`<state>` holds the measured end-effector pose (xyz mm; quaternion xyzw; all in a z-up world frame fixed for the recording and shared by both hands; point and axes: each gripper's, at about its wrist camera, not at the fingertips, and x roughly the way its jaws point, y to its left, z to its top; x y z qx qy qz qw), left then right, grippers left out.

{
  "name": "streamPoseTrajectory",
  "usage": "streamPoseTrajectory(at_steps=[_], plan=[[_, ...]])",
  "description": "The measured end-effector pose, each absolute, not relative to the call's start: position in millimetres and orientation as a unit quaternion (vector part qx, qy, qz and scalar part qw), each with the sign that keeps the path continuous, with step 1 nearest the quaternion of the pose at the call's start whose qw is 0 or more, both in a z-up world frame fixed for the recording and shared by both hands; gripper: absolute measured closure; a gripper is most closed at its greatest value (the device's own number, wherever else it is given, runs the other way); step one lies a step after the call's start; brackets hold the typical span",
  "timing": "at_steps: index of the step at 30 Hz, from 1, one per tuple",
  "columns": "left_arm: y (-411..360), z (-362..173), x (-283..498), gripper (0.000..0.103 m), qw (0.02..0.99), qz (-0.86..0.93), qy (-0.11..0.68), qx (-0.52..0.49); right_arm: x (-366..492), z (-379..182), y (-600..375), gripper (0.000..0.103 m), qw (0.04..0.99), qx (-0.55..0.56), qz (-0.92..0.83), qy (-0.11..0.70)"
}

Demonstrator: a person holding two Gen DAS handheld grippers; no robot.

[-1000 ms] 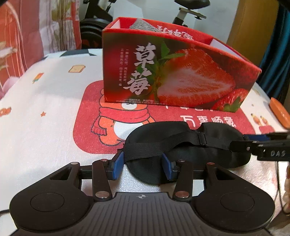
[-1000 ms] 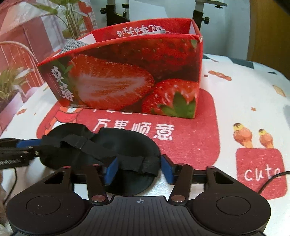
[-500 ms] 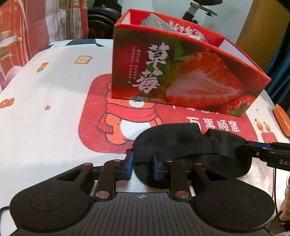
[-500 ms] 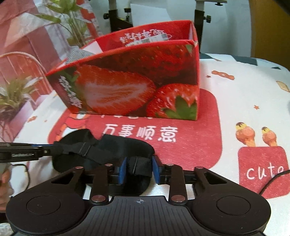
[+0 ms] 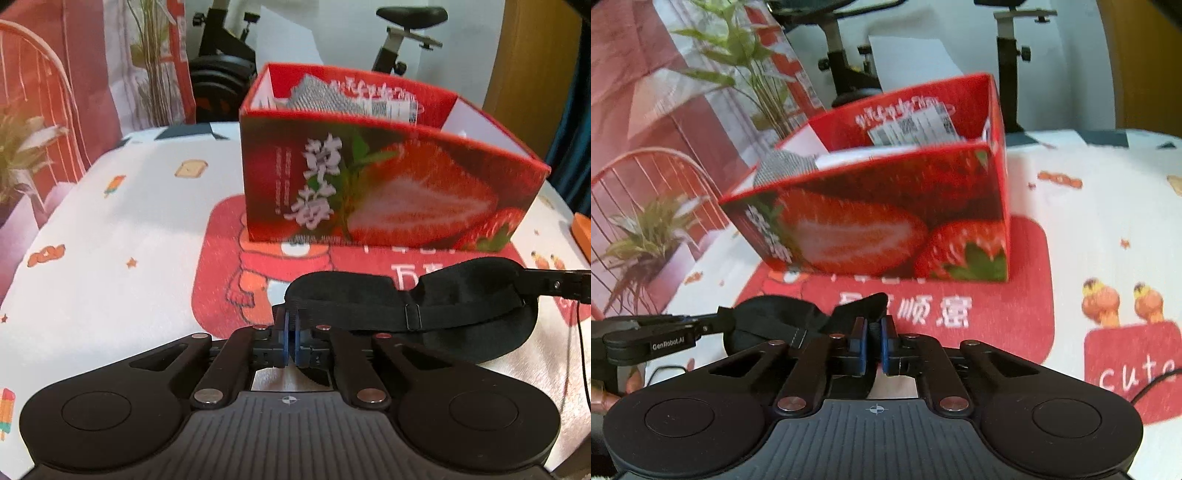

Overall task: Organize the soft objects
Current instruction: 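Close the right gripper on the black eye mask strap, then lift the black eye mask with the right tool over the red box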

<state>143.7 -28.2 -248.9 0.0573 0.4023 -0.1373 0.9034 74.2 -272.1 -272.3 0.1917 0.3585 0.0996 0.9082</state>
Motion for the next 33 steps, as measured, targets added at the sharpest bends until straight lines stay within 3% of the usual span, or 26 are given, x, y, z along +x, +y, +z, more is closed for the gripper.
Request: streamPoseTrajectory(at_steps=[20, 33], plan=[[-2.1, -150.6, 137.6, 0.099, 0.964, -0.109, 0.244, 0.016, 101.8, -168.5, -260.6, 0.096, 0.949, 0.13, 0.158, 0.239], [-48.1, -117.1, 186.8, 0.099, 0.967, -0.156, 0.19, 0.069, 144.6, -142.8, -278.2, 0.096, 0.963, 0.098, 0.126, 0.218]])
